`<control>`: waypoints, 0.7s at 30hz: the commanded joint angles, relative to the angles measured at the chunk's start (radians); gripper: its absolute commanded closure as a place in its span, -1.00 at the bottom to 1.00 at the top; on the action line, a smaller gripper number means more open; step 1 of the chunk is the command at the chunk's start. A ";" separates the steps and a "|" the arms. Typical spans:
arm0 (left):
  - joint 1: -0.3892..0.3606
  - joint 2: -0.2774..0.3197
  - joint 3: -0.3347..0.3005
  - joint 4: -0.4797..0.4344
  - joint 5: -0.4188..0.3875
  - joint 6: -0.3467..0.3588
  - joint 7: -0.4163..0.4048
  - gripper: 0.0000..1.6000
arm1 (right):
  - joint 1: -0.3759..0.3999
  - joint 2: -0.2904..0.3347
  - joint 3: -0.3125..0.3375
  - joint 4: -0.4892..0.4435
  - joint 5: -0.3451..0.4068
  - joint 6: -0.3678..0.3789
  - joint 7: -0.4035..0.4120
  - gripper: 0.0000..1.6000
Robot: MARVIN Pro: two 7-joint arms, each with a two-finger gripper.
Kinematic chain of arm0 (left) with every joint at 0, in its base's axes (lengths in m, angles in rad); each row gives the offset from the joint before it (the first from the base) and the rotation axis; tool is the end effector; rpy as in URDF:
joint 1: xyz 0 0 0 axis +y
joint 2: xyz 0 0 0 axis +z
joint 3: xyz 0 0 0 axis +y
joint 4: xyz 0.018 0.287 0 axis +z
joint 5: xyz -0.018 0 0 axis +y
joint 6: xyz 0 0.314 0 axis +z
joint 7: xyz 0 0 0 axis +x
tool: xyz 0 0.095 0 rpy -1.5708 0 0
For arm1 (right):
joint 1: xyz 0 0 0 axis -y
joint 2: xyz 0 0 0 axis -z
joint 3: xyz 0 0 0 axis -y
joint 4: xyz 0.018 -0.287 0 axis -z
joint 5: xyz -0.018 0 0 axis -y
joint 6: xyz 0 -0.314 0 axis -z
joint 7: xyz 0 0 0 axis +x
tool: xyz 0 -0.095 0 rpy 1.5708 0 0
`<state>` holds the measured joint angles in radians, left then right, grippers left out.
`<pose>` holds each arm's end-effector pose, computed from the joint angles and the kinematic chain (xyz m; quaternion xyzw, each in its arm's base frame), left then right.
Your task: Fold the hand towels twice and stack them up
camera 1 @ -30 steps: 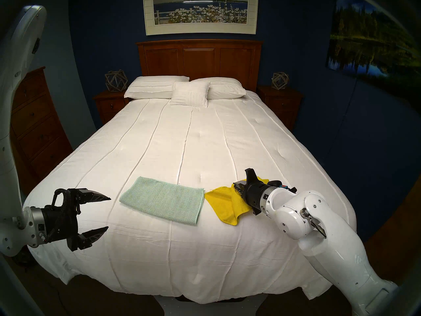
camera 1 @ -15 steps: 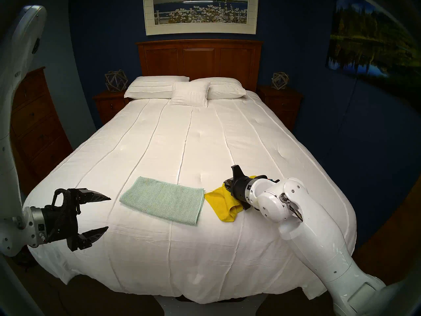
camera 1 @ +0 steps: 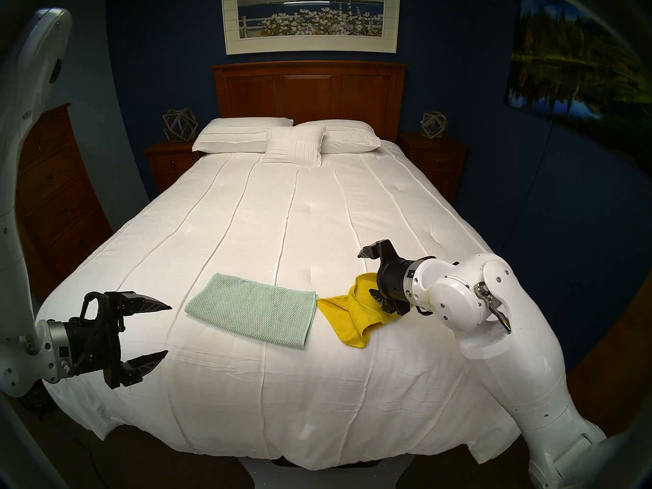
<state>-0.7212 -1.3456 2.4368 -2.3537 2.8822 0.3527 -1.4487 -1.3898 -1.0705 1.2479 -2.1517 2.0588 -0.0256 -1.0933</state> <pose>0.2012 0.1652 -0.1541 0.7213 0.5074 0.1930 0.4301 0.3711 0.0537 -0.1572 -0.7708 0.4195 -0.2777 0.3909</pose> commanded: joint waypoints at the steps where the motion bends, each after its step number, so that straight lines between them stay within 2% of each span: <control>1: -0.004 0.002 -0.001 -0.001 -0.002 0.000 -0.004 -1.00 | -0.087 0.055 0.087 -0.109 0.052 -0.008 -0.016 -1.00; 4: -0.004 0.002 -0.001 -0.001 -0.002 0.000 -0.004 -1.00 | -0.146 0.071 0.113 -0.161 0.071 -0.011 -0.030 -1.00; 6: -0.004 0.002 -0.001 -0.001 -0.002 0.000 -0.004 -1.00 | -0.157 0.085 0.108 -0.172 0.086 -0.017 -0.043 -1.00; 7: -0.004 0.002 -0.001 -0.001 -0.002 0.000 -0.004 -1.00 | -0.190 0.095 0.117 -0.206 0.087 -0.026 -0.046 -1.00; 8: -0.004 0.002 -0.001 -0.001 -0.002 0.000 -0.005 -1.00 | -0.183 0.105 0.105 -0.199 0.093 -0.030 -0.051 -1.00; 13: -0.004 0.002 -0.001 -0.001 -0.002 0.000 -0.005 -1.00 | -0.259 0.121 0.112 -0.265 0.089 -0.051 -0.037 -1.00; 16: -0.004 0.002 -0.001 -0.001 -0.002 0.000 -0.005 -1.00 | -0.279 0.126 0.106 -0.266 0.083 -0.055 -0.016 -1.00; 17: -0.004 0.003 -0.001 -0.001 -0.002 -0.001 -0.006 -1.00 | -0.311 0.115 0.122 -0.272 0.073 -0.042 0.003 -1.00; 21: -0.004 0.003 -0.001 -0.001 -0.002 -0.001 -0.006 -1.00 | -0.320 0.115 0.112 -0.255 0.066 -0.039 0.035 -1.00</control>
<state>-0.7211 -1.3456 2.4368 -2.3537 2.8822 0.3527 -1.4491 -1.6419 -0.9578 1.3603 -2.3842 2.1437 -0.0724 -1.1191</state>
